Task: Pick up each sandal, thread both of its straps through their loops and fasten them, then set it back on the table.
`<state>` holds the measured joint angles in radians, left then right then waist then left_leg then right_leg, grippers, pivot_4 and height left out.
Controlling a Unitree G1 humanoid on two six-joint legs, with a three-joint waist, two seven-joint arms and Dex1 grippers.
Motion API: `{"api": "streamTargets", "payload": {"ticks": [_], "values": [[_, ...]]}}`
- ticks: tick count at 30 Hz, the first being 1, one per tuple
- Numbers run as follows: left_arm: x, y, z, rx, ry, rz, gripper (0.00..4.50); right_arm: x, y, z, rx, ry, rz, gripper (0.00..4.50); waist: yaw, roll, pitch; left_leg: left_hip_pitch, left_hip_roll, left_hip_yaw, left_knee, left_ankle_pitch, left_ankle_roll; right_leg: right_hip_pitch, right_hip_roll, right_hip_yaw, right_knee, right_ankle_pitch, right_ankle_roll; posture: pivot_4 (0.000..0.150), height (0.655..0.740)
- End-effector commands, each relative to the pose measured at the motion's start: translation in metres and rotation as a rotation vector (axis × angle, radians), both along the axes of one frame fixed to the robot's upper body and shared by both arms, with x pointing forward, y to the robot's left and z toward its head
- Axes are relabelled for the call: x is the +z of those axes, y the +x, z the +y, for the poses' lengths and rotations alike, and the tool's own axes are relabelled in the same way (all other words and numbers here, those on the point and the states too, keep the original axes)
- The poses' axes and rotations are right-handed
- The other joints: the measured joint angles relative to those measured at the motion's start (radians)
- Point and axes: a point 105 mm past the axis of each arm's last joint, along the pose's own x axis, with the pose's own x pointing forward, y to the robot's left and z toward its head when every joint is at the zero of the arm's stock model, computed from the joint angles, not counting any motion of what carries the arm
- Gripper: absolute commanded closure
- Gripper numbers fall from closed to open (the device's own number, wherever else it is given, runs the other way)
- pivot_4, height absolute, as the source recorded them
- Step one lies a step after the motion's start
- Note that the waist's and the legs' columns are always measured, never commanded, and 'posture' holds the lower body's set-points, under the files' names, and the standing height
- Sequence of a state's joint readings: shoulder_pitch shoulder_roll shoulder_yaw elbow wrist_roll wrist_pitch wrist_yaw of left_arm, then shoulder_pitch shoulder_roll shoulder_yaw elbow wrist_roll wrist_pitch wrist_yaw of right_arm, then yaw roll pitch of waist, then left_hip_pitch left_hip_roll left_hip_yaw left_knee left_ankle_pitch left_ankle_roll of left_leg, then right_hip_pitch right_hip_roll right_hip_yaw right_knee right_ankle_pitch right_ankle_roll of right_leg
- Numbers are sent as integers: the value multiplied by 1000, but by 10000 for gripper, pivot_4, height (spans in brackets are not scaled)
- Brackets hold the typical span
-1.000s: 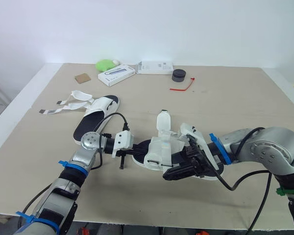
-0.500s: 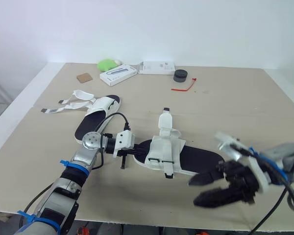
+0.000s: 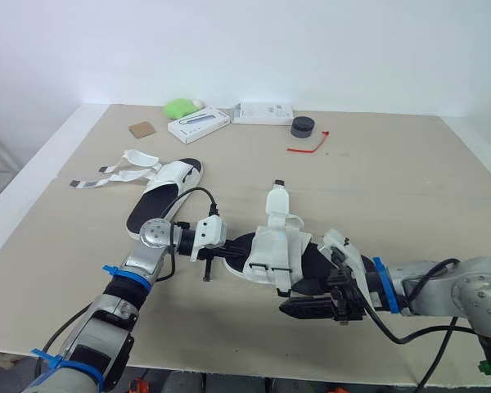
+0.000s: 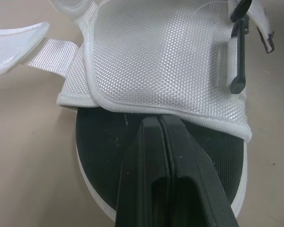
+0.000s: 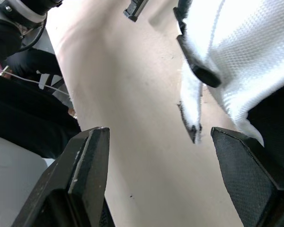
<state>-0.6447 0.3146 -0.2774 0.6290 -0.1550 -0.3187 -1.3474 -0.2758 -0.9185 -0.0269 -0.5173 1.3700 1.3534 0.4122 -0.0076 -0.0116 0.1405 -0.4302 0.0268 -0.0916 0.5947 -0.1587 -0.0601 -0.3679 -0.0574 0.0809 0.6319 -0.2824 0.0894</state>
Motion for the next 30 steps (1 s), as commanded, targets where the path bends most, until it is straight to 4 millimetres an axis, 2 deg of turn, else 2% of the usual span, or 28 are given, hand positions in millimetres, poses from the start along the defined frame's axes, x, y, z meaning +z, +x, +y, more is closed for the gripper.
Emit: {"api": "streamTargets", "payload": {"ticks": [1, 10, 11, 12, 14, 17, 18, 23, 25, 27, 30], "values": [[-53, -18, 5, -16, 173, 155, 45000, 9, 0, 2, 27, 12, -28, 7890, 0, 0, 0, 0, 0, 0, 0, 0, 0, 0, 0, 0, 0, 0, 0, 1500, 7400], [-53, -17, 4, -5, 165, 154, 45000, 7, 7, 14, 34, 49, 1, 7890, 5, 0, 0, 0, 0, 0, 1, 0, 0, 0, 0, 0, 0, 1, 0, 1500, 7400], [-53, -17, 4, -3, 164, 154, 45000, 6, 7, 14, 30, 48, 5, 12967, 7, 0, 0, 0, 0, 0, 1, 0, 0, 0, 0, 0, 0, 1, 0, 1500, 7400], [-53, -17, 5, -1, 164, 154, 45000, 5, 7, 14, 27, 48, 9, 14728, 7, 0, 0, 0, 0, 0, 1, 0, 0, 0, 0, 0, 0, 1, 0, 1500, 7400], [-54, -17, 6, 1, 165, 155, 45000, 2, 6, 15, 26, 47, 18, 25576, 8, 0, 0, 0, 0, 0, 1, 0, 0, 0, 0, 0, 0, 1, 0, 1500, 7400], [-54, -17, 7, 4, 165, 155, 45000, 0, 4, 18, 34, 53, 25, 38000, 8, 0, 0, 0, 0, 0, 1, 0, 0, 0, 0, 0, 0, 1, 0, 1500, 7400], [-54, -17, 7, 4, 165, 154, 45000, 0, 4, 19, 35, 53, 26, 43892, 8, 0, 0, 0, 0, 0, 1, 0, 0, 0, 0, 0, 0, 1, 0, 1500, 7400], [-52, -15, 7, 9, 167, 151, 45000, 11, -6, 20, 98, 92, 26, 44532, 8, 0, 0, 0, 0, 0, 1, 0, 0, 0, 0, 0, 0, 1, 0, 1500, 7400], [-52, -15, 7, 8, 167, 151, 45000, 28, -20, 24, 183, 171, 12, 44532, 10, 0, 0, -1, 0, 0, 1, 0, 0, 0, 0, 0, 0, 1, 0, 1500, 7400], [-52, -15, 6, 5, 165, 150, 45000, 59, -44, 26, 314, 310, 11, 44532, 12, 1, 1, -1, 0, 0, 1, 0, 0, 0, 0, 0, 0, 0, 0, 1500, 7400], [-52, -15, 4, 1, 163, 151, 45000, 87, -55, 24, 382, 424, 0, 44532, 13, 1, 1, -3, 0, 0, 1, 0, 0, 2, 0, 0, 0, 0, 0, 1500, 7400]]}}
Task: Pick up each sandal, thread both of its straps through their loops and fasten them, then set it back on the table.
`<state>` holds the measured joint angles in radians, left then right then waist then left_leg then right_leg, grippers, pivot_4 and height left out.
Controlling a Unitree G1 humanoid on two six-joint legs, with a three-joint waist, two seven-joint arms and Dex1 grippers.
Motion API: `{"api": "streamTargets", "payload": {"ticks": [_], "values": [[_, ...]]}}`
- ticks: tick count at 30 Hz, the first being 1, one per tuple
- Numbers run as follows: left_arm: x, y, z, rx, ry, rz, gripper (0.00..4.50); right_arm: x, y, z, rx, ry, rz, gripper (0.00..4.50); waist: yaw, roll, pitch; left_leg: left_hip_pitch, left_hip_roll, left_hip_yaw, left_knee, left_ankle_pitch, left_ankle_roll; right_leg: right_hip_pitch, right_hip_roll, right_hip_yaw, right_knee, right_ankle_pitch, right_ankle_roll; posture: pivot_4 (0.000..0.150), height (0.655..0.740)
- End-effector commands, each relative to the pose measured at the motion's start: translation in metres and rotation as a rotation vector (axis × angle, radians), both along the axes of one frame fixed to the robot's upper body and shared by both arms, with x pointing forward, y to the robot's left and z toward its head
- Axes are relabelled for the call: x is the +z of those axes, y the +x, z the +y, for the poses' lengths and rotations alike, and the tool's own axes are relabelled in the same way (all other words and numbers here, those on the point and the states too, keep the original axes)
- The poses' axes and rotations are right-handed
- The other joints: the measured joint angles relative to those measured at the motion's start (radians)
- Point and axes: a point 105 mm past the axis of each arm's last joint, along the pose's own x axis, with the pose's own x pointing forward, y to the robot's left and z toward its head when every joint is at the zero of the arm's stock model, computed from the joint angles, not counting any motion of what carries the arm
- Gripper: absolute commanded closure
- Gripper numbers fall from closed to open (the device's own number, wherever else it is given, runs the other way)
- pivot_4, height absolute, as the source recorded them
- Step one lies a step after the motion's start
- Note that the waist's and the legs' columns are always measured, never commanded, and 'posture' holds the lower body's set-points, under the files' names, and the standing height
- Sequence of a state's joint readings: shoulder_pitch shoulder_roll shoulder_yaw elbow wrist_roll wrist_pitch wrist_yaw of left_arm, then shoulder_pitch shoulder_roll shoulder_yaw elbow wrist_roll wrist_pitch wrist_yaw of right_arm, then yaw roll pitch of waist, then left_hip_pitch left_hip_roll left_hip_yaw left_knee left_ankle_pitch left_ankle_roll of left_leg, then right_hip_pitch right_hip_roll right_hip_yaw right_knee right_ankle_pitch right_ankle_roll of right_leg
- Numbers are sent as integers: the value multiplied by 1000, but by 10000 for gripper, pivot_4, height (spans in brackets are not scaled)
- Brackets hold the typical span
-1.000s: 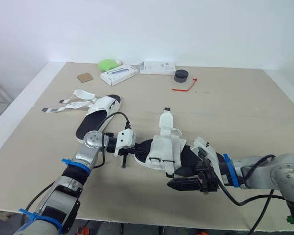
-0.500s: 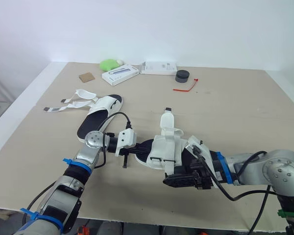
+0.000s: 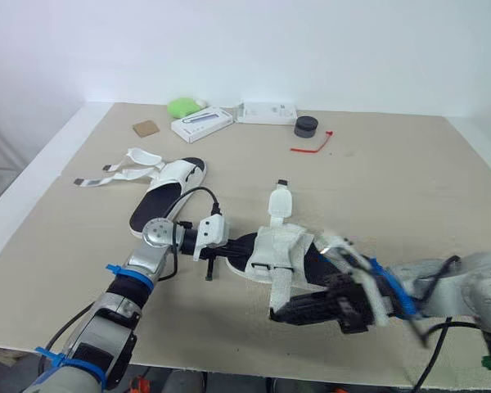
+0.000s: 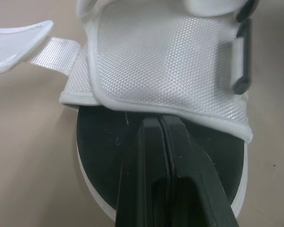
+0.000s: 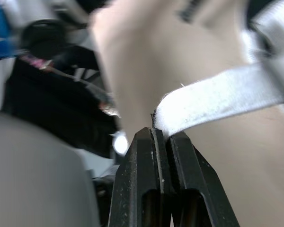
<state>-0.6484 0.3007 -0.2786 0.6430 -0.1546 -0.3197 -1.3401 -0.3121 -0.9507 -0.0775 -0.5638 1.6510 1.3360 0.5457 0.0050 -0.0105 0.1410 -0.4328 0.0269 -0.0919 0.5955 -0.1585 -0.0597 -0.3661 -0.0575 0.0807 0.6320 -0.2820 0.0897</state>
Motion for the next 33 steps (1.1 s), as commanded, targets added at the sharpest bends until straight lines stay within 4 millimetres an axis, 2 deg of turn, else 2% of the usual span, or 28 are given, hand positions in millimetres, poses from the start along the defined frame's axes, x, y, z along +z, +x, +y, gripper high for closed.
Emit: {"api": "streamTargets", "payload": {"ticks": [1, 3, 6, 10, 13, 18, 25, 33], "values": [[-51, -16, 8, -4, 173, 143, 45000, 48, -19, 2, 116, 203, -49, 44532, 0, -1, 0, 0, 0, 0, 0, 0, 0, 0, 0, 0, 0, 0, 0, 1500, 7400], [-51, -16, 7, -5, 174, 144, 45000, 59, -14, 3, 92, 247, -67, 44532, 0, -1, 1, 0, 0, 0, 1, 0, 0, -2, 0, -1, 0, 0, 0, 1500, 7400], [-52, -16, 7, -7, 173, 146, 45000, 62, 21, 7, -76, 264, -92, 44532, -1, -1, 1, 0, 0, 0, 1, 0, 0, -3, 0, 0, 0, 0, 0, 1500, 7400], [-52, -17, 5, -13, 172, 147, 45000, 39, 78, 7, -357, 174, -75, 44532, 0, -2, 1, 0, 1, 0, 1, 0, 0, -4, 0, -1, 0, 1, -1, 1500, 7400], [-52, -18, 5, -15, 171, 148, 45000, 21, 99, 3, -482, 113, -42, 44532, 1, -1, 1, 0, 0, 0, 1, 1, 1, -4, 0, -1, 0, 1, -1, 1500, 7400], [-52, -18, 6, -14, 171, 150, 45000, 15, 103, 0, -527, 104, -16, 44532, 1, -1, 0, -1, 0, 0, 1, 1, 1, -3, 0, -1, 0, 4, -5, 1500, 7400], [-54, -20, 10, -12, 178, 154, 45000, 47, 98, -19, -535, 262, -33, 44532, 0, 0, 1, -1, 1, 0, 1, 2, 2, -1, 1, -1, 0, 4, -5, 1500, 7400], [-53, -21, 8, -17, 175, 152, 45000, 30, 115, -24, -627, 235, 13, 44532, -1, 0, 1, -1, 2, 0, 1, 2, 3, -2, 1, -1, 0, 4, -5, 1500, 7400]]}}
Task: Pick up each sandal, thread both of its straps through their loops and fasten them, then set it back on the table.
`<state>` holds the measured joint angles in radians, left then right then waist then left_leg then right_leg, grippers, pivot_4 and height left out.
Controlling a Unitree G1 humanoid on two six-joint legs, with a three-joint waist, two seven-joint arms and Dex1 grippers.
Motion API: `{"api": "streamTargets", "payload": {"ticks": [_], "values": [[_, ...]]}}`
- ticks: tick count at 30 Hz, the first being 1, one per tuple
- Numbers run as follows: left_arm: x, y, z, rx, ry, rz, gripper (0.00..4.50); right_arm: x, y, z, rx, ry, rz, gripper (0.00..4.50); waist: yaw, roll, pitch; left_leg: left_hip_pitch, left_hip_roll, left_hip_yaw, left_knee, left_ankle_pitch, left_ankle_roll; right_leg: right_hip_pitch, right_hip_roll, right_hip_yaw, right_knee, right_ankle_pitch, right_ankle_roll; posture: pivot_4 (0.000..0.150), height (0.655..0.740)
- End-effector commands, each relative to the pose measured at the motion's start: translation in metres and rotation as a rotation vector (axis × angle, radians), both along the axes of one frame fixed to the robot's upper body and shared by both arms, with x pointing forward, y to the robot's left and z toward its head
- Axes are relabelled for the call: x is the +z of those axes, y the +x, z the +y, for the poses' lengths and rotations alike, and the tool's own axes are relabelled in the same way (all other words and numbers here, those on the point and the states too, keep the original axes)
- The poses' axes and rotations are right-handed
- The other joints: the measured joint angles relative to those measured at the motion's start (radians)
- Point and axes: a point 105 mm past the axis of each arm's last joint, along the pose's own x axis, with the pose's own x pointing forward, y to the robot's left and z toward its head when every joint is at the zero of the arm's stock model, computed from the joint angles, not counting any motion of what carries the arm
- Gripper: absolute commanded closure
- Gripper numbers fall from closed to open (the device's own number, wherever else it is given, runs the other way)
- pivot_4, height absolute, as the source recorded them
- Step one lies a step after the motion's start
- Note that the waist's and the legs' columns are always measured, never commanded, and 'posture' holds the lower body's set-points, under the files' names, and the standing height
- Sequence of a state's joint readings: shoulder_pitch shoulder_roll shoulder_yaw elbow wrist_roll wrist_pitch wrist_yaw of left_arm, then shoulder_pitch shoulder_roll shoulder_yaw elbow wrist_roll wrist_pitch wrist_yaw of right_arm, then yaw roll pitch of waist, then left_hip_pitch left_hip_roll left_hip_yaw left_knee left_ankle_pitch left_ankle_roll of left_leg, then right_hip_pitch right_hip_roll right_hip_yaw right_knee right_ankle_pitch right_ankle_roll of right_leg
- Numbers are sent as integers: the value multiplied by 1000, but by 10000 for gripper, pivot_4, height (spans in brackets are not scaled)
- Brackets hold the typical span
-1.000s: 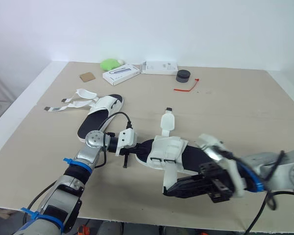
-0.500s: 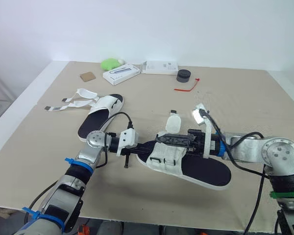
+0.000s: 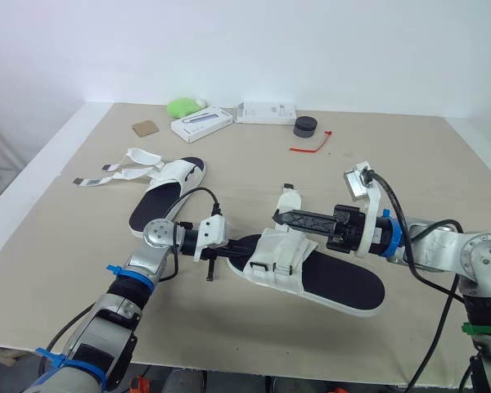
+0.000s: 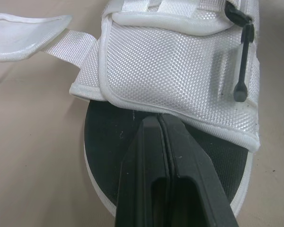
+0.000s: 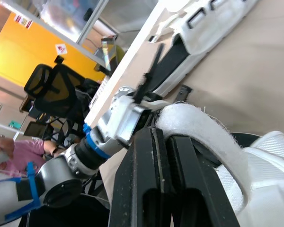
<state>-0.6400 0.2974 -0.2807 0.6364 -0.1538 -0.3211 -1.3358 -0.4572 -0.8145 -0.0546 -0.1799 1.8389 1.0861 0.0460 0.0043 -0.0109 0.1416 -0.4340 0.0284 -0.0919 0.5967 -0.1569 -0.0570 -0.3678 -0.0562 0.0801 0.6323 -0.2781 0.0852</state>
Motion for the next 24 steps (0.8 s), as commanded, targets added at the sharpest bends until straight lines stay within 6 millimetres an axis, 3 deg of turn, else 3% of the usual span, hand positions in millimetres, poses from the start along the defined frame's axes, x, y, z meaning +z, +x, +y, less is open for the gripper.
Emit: {"api": "streamTargets", "payload": {"ticks": [1, 6, 11, 15, 20, 22, 24], "values": [[-52, -19, 10, -16, 179, 151, 45000, 4, 11, -5, -70, 28, -18, 44532, 0, 0, 0, 0, 0, 0, 0, 0, 0, 0, 0, 0, 0, 0, 0, 1500, 7400], [-52, -19, 10, -14, 178, 151, 45000, -7, 14, -4, -90, 36, 15, 44532, 0, 0, 0, 0, 0, 0, 0, 0, 0, 0, 0, 0, 0, 0, 0, 1500, 7400], [-53, -20, 10, -12, 176, 152, 45000, -29, 30, -24, -218, 35, 93, 44532, 0, 0, 0, 0, 0, 0, 0, 0, 0, 0, 0, 0, 0, 0, 0, 1500, 7400], [-52, -20, 12, -3, 174, 152, 45000, -45, 35, -49, -347, 57, 147, 31895, 1, 0, 0, 0, 0, -1, 0, 0, 0, 1, 0, 0, 0, 0, -1, 1500, 7400], [-53, -20, 15, 5, 176, 155, 45000, -63, 34, -61, -473, 50, 213, 8427, -4, 2, -1, 1, 0, 0, -2, 0, 1, 0, 2, 1, 1, 0, -1, 1500, 7400], [-53, -20, 15, 6, 177, 156, 45000, -69, 31, -61, -491, 33, 230, 1877, -4, 3, -1, 2, 0, -1, -3, 1, 2, 1, 3, 1, 2, -2, 0, 1500, 7400], [-53, -20, 15, 5, 178, 157, 45000, -69, 31, -62, -498, 40, 235, 378, -6, 4, -2, 2, 0, -1, -3, 1, 1, 1, 3, 2, 2, -2, 1, 1500, 7400]]}}
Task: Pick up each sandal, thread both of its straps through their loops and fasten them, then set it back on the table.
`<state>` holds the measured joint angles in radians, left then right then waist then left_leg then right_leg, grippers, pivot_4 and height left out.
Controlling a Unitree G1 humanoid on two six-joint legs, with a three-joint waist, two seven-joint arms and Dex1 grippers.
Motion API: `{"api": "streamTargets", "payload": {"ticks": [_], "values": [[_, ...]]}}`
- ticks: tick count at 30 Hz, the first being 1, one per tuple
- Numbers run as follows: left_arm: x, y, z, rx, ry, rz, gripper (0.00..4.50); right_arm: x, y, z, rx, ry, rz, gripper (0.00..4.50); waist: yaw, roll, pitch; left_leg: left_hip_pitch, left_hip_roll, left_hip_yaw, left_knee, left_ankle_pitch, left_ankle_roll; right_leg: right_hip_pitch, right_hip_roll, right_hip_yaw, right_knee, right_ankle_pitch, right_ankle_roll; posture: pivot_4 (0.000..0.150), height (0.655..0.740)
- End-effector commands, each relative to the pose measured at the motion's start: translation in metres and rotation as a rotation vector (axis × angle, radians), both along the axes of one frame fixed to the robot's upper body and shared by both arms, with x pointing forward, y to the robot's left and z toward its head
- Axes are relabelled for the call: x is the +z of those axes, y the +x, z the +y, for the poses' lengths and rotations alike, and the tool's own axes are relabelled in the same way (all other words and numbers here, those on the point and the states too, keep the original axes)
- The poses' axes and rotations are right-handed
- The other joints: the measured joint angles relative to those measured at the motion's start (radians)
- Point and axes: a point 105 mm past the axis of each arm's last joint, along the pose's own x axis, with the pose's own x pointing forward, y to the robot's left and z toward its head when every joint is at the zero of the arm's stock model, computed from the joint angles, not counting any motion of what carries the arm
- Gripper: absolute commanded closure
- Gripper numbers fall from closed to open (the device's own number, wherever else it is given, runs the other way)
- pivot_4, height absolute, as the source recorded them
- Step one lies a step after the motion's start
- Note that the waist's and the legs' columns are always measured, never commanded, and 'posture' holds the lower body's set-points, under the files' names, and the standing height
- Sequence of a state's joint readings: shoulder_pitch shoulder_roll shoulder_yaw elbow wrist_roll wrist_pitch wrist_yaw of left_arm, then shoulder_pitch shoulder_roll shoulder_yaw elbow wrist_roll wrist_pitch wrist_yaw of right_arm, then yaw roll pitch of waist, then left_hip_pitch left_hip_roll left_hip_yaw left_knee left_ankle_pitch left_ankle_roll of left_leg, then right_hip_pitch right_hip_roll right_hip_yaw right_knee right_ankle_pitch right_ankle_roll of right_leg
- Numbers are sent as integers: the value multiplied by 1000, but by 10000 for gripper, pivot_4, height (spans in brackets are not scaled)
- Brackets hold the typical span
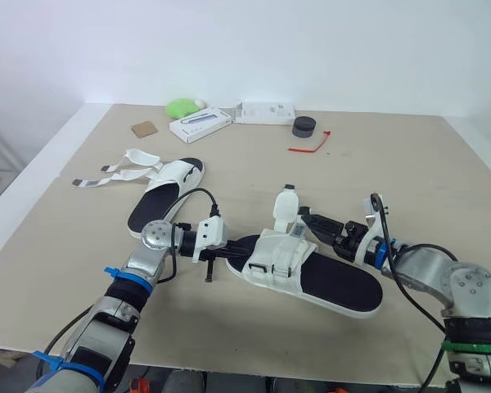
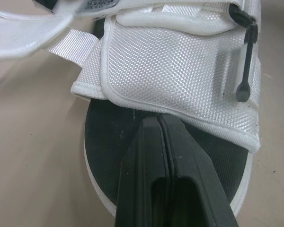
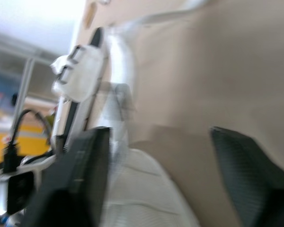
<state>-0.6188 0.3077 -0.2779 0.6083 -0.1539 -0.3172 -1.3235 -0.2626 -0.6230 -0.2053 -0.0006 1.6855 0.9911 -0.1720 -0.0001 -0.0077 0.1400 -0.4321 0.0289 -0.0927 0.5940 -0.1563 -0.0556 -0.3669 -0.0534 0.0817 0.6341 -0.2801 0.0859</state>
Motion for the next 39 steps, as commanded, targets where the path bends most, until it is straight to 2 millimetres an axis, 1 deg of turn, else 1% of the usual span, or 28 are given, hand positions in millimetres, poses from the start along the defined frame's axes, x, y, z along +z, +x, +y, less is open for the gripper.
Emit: {"api": "streamTargets", "payload": {"ticks": [1, 3, 5, 7, 9, 11, 12, 13, 14, 15, 17, 18, 22, 24, 26, 28, 31, 34, 36, 37, 39], "values": [[-52, -18, 12, -11, 180, 164, 45000, 13, 0, -2, -19, -6, -45, 378, -2, 1, 0, 0, 0, 0, 0, 0, 0, 0, 0, 1, 0, 0, 0, 1500, 7400], [-51, -17, 11, -14, 180, 163, 45000, 20, 2, -8, -29, -8, -69, 378, -2, 1, 0, 1, 0, 0, 0, 0, 0, 0, 0, 0, 0, 0, 0, 1500, 7400], [-50, -16, 9, -16, 179, 160, 45000, 36, 3, -15, -16, -14, -123, 378, -2, 1, 0, 0, 0, 0, 0, 0, 0, 0, 0, 0, 0, 0, 0, 1500, 7400], [-49, -15, 7, -19, 178, 157, 45000, 63, 0, -24, 31, -45, -228, 378, -2, 3, 1, 0, 0, 0, 0, 0, 0, 0, 0, 1, 0, 0, 0, 1500, 7400], [-48, -15, 6, -20, 176, 156, 45000, 87, -12, -25, 123, -71, -317, 378, 1, 5, 1, -1, -1, 1, 0, 1, 1, -1, 0, 2, 0, 0, 0, 1500, 7400], [-48, -15, 6, -21, 176, 154, 45000, 105, -29, -20, 239, -73, -385, 378, 1, 4, 1, -1, -1, 0, -1, 1, 1, -1, 0, 2, 0, -1, 1, 1500, 7400], [-49, -15, 6, -19, 177, 153, 45000, 111, -39, -16, 303, -82, -408, 378, 1, 3, 0, 0, -1, 0, -1, 1, 1, -1, 0, 2, 0, -1, 0, 1500, 7400], [-48, -14, 6, -11, 174, 148, 45000, 114, -53, -8, 395, -118, -438, 378, 4, 4, 1, 0, 0, 0, -1, 0, 2, 0, 1, 2, 0, -1, 0, 1500, 7400], [-46, -12, 5, 8, 160, 141, 45000, 110, -61, -1, 467, -175, -432, 378, 4, 4, 1, -1, -1, -1, -1, 0, 2, -1, 1, 1, 0, -2, 0, 1500, 7400], [-45, -10, 4, 21, 150, 137, 45000, 104, -62, 2, 492, -230, -418, 378, 4, 4, 1, -1, -1, -1, -2, 0, 2, -1, 1, 2, 0, -2, 0, 1500, 7400], [-38, -8, 1, 40, 115, 130, 45000, 93, -47, 3, 472, -290, -379, 378, 1, 4, 1, -1, 0, 0, -1, 0, 2, -1, 1, 2, 0, -2, 1, 1500, 7400], [-36, -8, 0, 41, 106, 128, 45000, 92, -41, 4, 465, -287, -373, 378, 1, 2, 1, 2, 0, 0, -1, 0, 1, -2, 1, 2, 0, -1, 1, 1500, 7400], [-34, -10, 2, 38, 111, 125, 45000, 100, -3, 11, 434, -282, -363, 378, -5, 1, 4, 1, 0, 3, 2, 1, 2, -5, -2, 2, 0, 1, -1, 1500, 7400], [-34, -9, 4, 49, 116, 123, 45000, 105, 12, 13, 435, -272, -350, 378, -6, 1, 4, 0, -1, 7, 2, 2, 2, -6, -4, 2, 0, 2, 0, 1500, 7400], [-33, -8, 6, 62, 118, 120, 45000, 107, 22, 13, 448, -268, -331, 378, -6, 1, 4, -1, -1, 8, 2, 2, 2, -6, -4, 3, 0, 2, 0, 1500, 7400], [-33, -7, 8, 73, 115, 120, 45000, 105, 30, 12, 471, -266, -298, 378, 0, 1, 4, -5, -2, 7, -1, 2, 2, -6, -4, 3, 0, 3, -4, 1500, 7400], [-34, -9, 9, 80, 116, 119, 45000, 95, 38, 13, 506, -291, -252, 378, 2, 1, 4, -6, -2, 7, -3, 2, 2, -6, -3, 3, 0, 4, -1, 1500, 7400], [-34, -11, 10, 86, 115, 119, 45000, 84, 41, 18, 557, -326, -230, 378, 0, 2, 4, -5, -2, 7, -3, 2, 2, -7, -3, 2, 1, 4, -1, 1500, 7400], [-35, -12, 13, 97, 116, 120, 45000, 68, 47, 26, 593, -358, -200, 378, -6, 2, 4, -5, -2, 7, -3, 2, 2, -7, -3, 2, 1, 3, 0, 1500, 7400], [-35, -13, 13, 102, 117, 119, 45000, 64, 50, 30, 610, -360, -193, 378, -11, 2, 4, -5, -2, 7, -3, 2, 2, -7, -3, 2, 1, 3, 1, 1500, 7400], [-35, -13, 15, 107, 118, 119, 45000, 60, 56, 39, 630, -355, -200, 378, -17, 2, 4, -4, -1, 7, -3, 2, 2, -7, -2, 2, 1, 2, 1, 1500, 7400]]}}
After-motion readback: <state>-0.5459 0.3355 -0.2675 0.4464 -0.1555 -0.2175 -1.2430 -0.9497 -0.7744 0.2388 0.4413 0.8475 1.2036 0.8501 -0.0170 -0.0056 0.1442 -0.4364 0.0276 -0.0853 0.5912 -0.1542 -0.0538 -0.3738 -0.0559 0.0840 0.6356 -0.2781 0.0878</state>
